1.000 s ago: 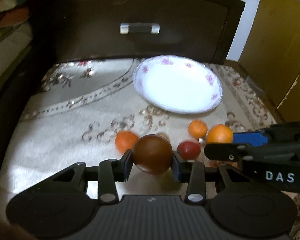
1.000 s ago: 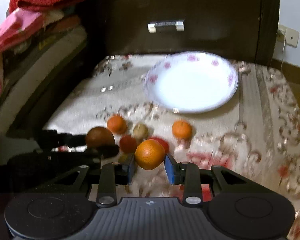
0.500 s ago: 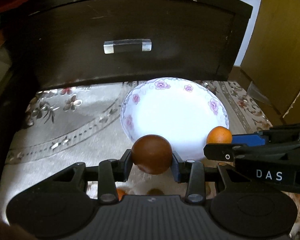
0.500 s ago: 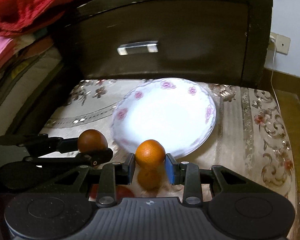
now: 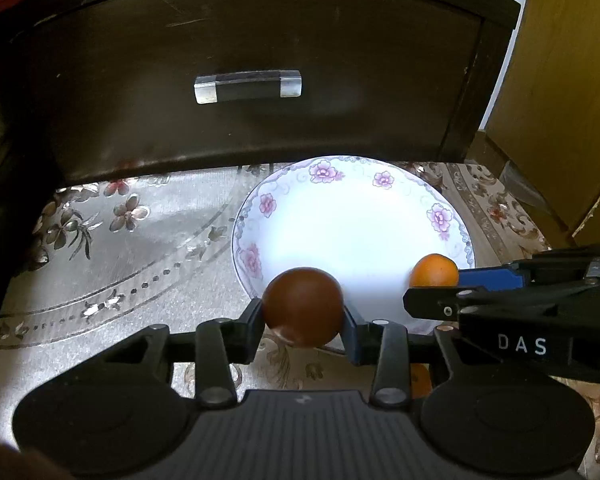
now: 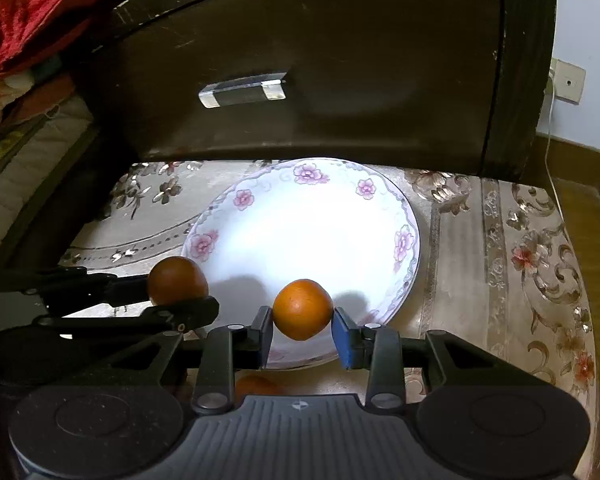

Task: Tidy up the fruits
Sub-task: 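Carry both fruits to the white bowl while the right gripper releases the tangerine inside, then lower the dark tomato into the white bowl and open the left gripper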

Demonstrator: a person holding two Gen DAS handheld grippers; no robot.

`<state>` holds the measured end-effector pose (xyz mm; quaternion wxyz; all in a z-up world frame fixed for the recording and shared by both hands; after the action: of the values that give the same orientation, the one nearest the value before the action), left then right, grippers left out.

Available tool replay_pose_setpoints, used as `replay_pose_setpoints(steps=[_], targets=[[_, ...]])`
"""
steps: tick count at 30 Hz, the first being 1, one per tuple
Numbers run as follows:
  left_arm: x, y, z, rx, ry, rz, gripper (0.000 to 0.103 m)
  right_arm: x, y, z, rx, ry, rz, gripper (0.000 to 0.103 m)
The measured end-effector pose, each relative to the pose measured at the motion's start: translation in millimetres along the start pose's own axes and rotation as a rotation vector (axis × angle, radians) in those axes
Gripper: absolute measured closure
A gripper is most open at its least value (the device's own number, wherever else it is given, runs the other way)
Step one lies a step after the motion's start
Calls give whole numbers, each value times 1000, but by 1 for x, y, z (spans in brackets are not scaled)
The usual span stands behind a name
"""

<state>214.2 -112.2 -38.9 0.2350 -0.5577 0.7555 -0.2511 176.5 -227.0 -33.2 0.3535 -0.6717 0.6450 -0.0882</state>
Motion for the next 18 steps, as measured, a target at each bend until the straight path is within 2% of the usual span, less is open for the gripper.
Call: replay_pose_setpoints(steps=[18], targets=[[-3, -2, -3, 6, -18, -7, 55, 3, -1, -1, 30, 25, 3, 66]])
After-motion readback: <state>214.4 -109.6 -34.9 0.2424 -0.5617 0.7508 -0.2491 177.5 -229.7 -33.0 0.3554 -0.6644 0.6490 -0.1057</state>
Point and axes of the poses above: each gripper's, at about its wrist camera, not at the fingertips, and z roughly the way its jaws point, x to its right, y to its underside, the point moved 4 cm from there along z, roughly the way its jaws point, and after that the axes turned 12 degrees about -y, right-handed, at the moved point
